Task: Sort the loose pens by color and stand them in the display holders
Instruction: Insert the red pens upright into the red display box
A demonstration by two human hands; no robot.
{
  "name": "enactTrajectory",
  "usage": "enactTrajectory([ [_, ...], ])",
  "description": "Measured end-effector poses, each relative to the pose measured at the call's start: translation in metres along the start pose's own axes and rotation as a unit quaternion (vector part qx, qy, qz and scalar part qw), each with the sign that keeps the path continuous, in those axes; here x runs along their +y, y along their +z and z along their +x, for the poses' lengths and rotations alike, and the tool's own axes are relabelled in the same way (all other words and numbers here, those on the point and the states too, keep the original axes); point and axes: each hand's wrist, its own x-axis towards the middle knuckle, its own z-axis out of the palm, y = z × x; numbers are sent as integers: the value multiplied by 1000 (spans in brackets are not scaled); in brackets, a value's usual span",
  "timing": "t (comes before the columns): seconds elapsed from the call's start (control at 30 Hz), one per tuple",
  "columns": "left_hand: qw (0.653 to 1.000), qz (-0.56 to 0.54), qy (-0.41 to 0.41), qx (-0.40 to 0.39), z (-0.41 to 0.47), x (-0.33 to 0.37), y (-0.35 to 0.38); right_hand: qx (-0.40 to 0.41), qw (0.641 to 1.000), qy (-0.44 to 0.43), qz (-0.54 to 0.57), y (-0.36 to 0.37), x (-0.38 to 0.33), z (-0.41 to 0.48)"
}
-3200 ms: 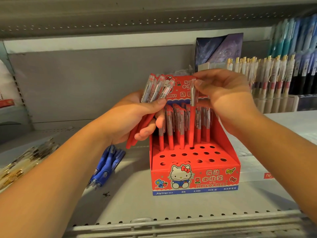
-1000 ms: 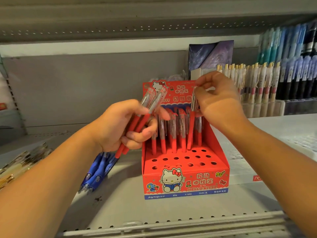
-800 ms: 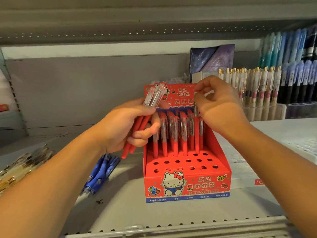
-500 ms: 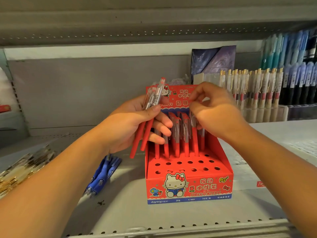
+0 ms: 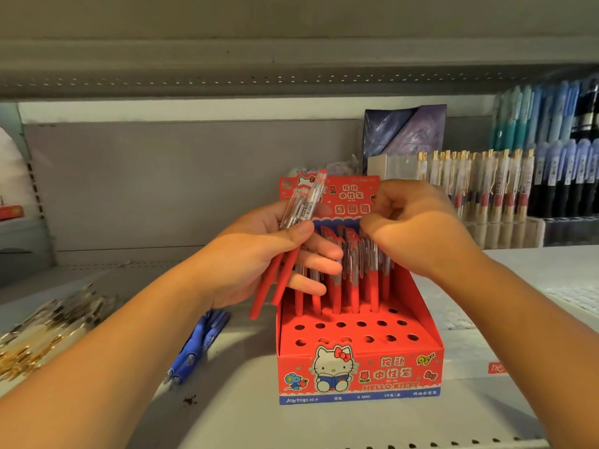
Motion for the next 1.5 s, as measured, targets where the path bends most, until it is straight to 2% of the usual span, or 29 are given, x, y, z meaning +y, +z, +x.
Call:
enactTrajectory([
  [0.07, 1000, 0, -3, -1, 0, 1, 0, -10, 1000, 6, -17, -1, -1, 0],
  [0.17, 1000, -3, -6, -3, 0, 1, 0, -74, 993, 6, -90, 0, -1, -2],
  [0.23, 1000, -5, -7, -6, -1, 0, 1, -74, 993, -11, -95, 2, -1, -3],
  [0.27, 1000, -5, -8, -7, -1, 0, 1, -56, 996, -23, -70, 2, -2, -4],
  [0.33, 1000, -3, -13, -11, -1, -1, 1, -24, 996, -33, 73, 4, -9, -5],
  [0.4, 999, 2, -27, -22, 0, -1, 4, -37, 965, -22, 258, 4, -16, -6],
  [0.47, 999, 12, -38, -36, 0, 0, 7, -67, 929, -18, 364, 4, -20, -7],
  [0.67, 997, 47, -52, -45, 0, 0, 8, -94, 883, -25, 460, 1, -22, -9],
  [0.87, 999, 47, -10, -25, 1, -1, 8, -28, 861, 45, 505, -2, -22, -3],
  [0.97, 997, 64, 44, 29, 4, 1, 7, 0, 874, 69, 481, -8, -17, 3],
  [1.07, 991, 84, 87, 65, 5, 4, 8, -7, 921, 81, 380, -12, -11, 7],
  [1.17, 992, 64, 86, 70, 5, 5, 8, -16, 971, 60, 232, -10, -6, 9],
  [1.33, 998, -5, 51, 46, 5, 10, 9, -2, 985, 44, 164, -13, -2, 12],
  [1.5, 997, 32, 40, 64, 4, 8, 8, 7, 987, 49, 156, -23, 1, 15],
])
